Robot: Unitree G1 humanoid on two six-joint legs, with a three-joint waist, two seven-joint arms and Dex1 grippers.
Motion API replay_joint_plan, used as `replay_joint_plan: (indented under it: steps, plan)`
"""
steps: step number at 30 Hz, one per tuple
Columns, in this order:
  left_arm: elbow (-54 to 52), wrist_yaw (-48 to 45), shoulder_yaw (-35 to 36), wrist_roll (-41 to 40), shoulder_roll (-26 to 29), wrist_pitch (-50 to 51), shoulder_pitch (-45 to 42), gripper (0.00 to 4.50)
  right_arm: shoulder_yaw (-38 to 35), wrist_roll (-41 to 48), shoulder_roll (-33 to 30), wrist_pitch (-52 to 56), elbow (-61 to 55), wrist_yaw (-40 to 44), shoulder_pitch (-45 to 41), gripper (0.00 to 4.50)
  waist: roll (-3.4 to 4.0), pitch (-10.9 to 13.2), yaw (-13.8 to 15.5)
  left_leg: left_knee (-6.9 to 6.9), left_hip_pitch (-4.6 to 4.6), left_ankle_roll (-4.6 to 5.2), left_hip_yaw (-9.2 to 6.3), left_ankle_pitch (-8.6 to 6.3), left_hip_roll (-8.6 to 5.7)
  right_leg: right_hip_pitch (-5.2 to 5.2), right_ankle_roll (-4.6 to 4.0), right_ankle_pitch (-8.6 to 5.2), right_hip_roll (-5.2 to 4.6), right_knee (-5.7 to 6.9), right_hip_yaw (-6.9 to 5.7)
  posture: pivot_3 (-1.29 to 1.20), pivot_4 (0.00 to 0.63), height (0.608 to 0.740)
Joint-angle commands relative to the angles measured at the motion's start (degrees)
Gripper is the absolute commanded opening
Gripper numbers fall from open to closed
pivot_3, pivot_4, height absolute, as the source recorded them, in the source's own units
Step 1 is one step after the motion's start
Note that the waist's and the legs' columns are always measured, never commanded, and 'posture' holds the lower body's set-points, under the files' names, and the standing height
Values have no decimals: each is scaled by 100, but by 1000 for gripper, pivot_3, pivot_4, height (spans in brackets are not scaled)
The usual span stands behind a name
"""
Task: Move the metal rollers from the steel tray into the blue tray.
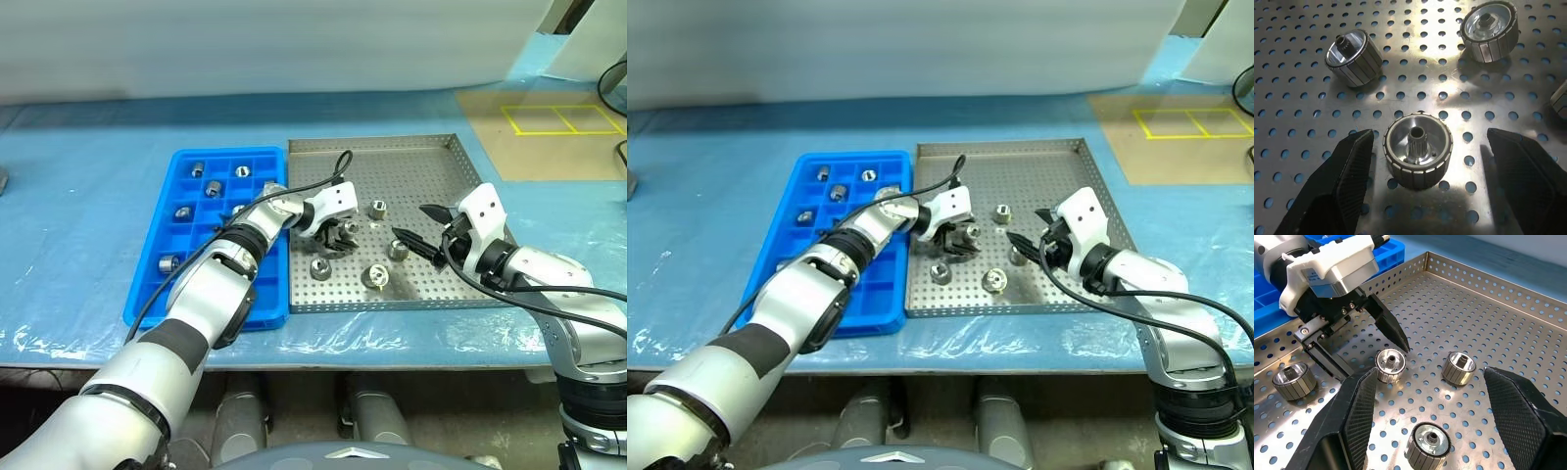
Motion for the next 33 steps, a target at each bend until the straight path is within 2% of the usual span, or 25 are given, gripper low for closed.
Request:
replay_joint_plan:
  steps: [1,4,7,12,16,20,25,28,33]
  plan:
    - [-8,191,198,-55,-32,130,-92,3519,-115,74,-100,-19,-265,-45,14,3582,0,0,-2,0,0,0,0,0,0,0,0,0,0,0,0,-524,150,740]
    - [-4,366,155,72,-14,105,-37,2679,-98,80,-114,-24,-271,-65,24,3582,0,0,-16,1,1,0,0,-1,0,0,1,0,0,0,0,-524,150,740]
    - [15,421,107,169,-6,110,0,2679,-78,75,-124,-40,-255,-76,23,3582,0,0,-31,1,1,0,0,0,1,0,1,-1,1,0,0,-522,150,740]
    - [-11,308,183,148,-2,106,15,1699,-58,54,-146,-85,-205,-68,-26,3582,0,0,-61,1,-3,3,0,-2,0,0,1,-1,0,-5,-1,-509,150,740]
    - [-50,521,277,107,44,88,21,1711,49,34,-120,-145,-109,-43,-138,3582,0,0,-74,0,-4,7,0,-5,-1,0,1,-1,-1,-7,-1,-484,150,740]
    - [-224,-188,452,-132,155,2,218,1711,193,21,-63,-237,67,-10,-297,3582,0,0,-96,1,-3,7,0,-5,-1,0,1,-1,-1,-7,-1,-452,150,740]
    - [-522,426,611,-168,384,-96,327,1711,456,37,6,-357,285,94,-537,3582,0,0,-103,1,-4,6,-1,-5,1,-1,0,0,-1,-5,-3,-383,150,740]
    - [-1456,11,906,-631,631,-14,592,1711,664,1,26,-484,565,255,-770,3582,-1,1,-91,-2,-5,6,-1,-5,2,-3,0,0,-1,-5,-3,-301,150,740]
    - [-4226,-526,1361,-1544,1430,1389,1621,1711,1129,-151,155,-956,1523,710,-1650,3582,2,3,-73,-10,-5,0,1,0,9,-15,-3,0,0,4,-5,-167,150,740]
